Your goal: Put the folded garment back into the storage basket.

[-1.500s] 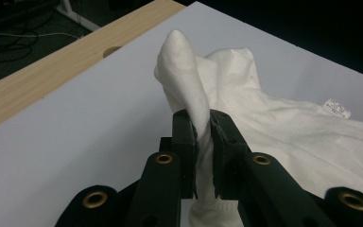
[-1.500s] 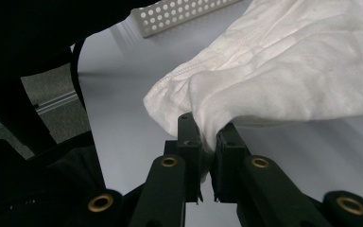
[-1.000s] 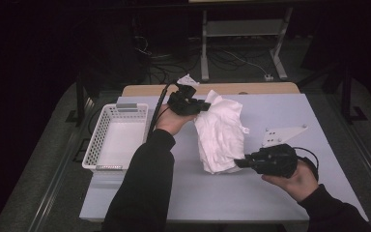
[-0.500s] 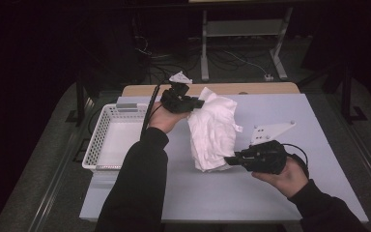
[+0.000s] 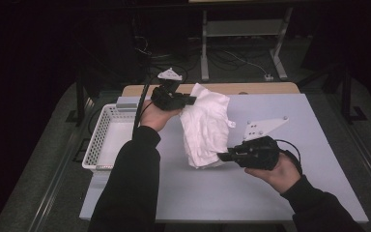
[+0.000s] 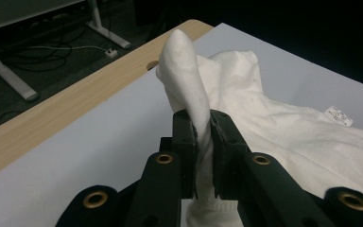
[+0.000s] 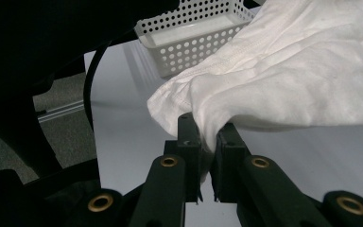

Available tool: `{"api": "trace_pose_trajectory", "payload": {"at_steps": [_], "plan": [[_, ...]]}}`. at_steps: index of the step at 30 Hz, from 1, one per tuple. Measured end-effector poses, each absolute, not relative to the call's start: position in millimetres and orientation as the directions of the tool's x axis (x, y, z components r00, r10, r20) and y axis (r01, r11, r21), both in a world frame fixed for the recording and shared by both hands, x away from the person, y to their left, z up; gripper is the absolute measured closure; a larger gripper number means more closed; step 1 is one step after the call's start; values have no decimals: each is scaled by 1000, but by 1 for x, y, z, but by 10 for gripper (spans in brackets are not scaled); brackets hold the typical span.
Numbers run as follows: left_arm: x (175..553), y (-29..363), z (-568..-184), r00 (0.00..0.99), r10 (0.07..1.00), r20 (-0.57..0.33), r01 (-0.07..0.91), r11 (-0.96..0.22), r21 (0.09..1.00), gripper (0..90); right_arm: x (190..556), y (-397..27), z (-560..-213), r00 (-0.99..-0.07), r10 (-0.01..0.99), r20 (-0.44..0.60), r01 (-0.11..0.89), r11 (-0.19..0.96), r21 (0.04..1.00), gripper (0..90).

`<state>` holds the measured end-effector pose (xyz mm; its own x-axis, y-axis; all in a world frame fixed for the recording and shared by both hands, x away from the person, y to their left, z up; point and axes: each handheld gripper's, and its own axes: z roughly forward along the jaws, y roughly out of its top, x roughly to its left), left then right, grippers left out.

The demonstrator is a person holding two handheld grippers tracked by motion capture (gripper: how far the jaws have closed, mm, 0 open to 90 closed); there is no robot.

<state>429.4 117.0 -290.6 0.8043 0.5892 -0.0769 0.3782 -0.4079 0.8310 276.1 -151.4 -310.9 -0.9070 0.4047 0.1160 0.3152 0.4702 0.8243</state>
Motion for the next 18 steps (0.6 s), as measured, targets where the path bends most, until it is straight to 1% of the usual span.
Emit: {"api": "trace_pose_trajectory", "payload": {"at_steps": [10,18], "plan": [[430,132,-284,796,602,-64,374,-406,834,806,282,-137,-308,-916,386,106,298,481,825,822],[431,140,-281,788,611,-75,381,-388,839,807,285,-130,-306,-920,378,106,291,476,830,822]]}}
